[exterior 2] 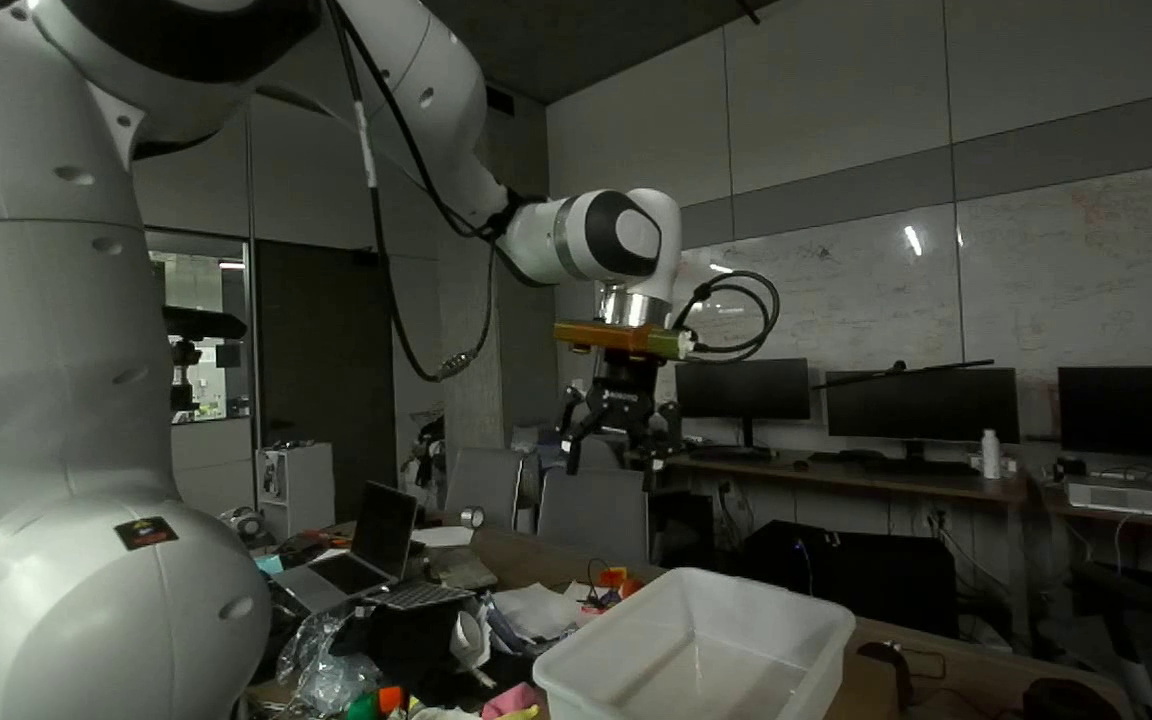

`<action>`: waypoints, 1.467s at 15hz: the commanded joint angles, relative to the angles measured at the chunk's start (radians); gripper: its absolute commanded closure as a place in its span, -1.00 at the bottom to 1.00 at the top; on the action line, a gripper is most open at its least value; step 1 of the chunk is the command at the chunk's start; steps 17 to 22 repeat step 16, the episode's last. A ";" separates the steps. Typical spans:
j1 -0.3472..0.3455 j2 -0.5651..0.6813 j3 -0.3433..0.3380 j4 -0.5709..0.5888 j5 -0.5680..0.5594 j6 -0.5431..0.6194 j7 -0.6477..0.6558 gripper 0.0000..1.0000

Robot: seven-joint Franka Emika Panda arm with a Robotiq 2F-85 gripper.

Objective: Pick up the clothes from the box and put them on the table

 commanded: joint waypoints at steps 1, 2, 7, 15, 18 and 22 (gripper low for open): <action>-0.014 -0.092 -0.016 -0.118 0.034 0.167 0.088 -1.00; -0.016 -0.107 -0.020 -0.144 0.043 0.215 0.103 -1.00; -0.019 -0.172 -0.025 -0.280 0.045 0.481 0.176 -1.00; -0.008 -0.177 -0.033 -0.340 0.034 0.550 0.164 -1.00; -0.007 -0.180 -0.033 -0.344 0.034 0.552 0.165 -1.00; -0.007 -0.180 -0.033 -0.344 0.034 0.552 0.165 -1.00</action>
